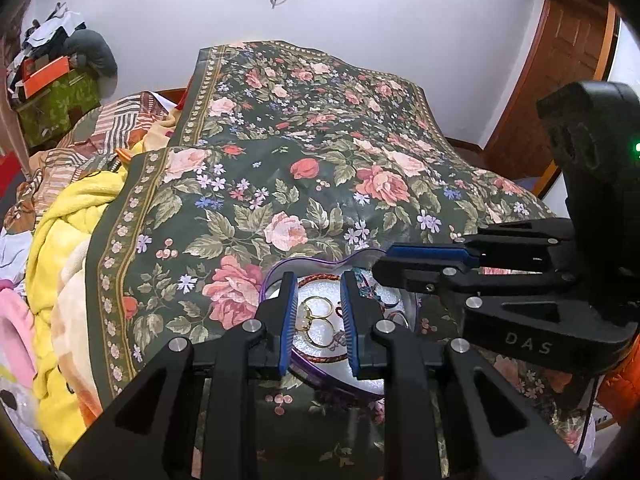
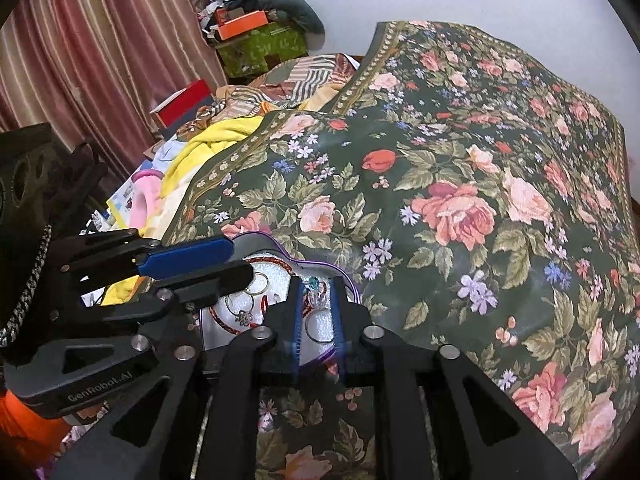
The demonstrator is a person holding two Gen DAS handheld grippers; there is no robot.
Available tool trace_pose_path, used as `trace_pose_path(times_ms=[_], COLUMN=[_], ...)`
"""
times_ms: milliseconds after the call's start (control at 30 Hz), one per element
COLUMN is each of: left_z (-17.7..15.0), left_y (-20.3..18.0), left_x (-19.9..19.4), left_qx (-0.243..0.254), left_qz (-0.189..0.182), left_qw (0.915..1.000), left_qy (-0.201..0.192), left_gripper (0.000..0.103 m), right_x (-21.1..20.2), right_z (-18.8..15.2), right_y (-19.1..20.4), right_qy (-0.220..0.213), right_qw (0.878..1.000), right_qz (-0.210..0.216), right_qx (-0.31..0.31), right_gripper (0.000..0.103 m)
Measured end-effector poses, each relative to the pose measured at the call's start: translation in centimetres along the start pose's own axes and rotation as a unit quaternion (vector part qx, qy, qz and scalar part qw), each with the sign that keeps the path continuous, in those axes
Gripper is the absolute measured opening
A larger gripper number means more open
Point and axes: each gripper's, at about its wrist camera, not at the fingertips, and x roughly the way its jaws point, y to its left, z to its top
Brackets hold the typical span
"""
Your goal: Organize jewelry
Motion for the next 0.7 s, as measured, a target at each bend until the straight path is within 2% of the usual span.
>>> trace_pose_path(times_ms=[100,133,400,600,700], left_z=[0.1,0.2,1.0,1.2,1.0], left_y=[0.2,0.3,-0.3,-2.6,-4.1], left_x=[-1.0,-1.3,-6.0,-12.6,-16.5], left_qx=[-0.009,-0.010,-0.023,-0.013,-0.006], left_qz=[0.000,0.000,0.006,0.024,0.030], left_qw=[0.9999,0.9999,0.9979,0.9907,0.9835], left_qy=[-0.009,-0.012,-0.060,-0.133,-0.178], left_gripper=[0.020,0.020,0.020,0.020,0.020], right_x=[-1.2,-1.7,-8.1,-14.7,-17.9], right_z=[0.1,0.1,0.4,-0.7,-1.5], right_y=[-0.3,-0.3,1.5,4.2,5.7], right_qy=[-0.016,-0.024,-0.107,-0.198,-0.239], right_qw=[1.000,1.000,0.994,0.979,0.969], right_qz=[-0.002,-0.001,-0.024,-0.044,-0.050], right_qx=[0.013,0.015,-0.002,-0.020,-0.020], right_gripper=[0.033,0.034,0.034,0.034,0.034])
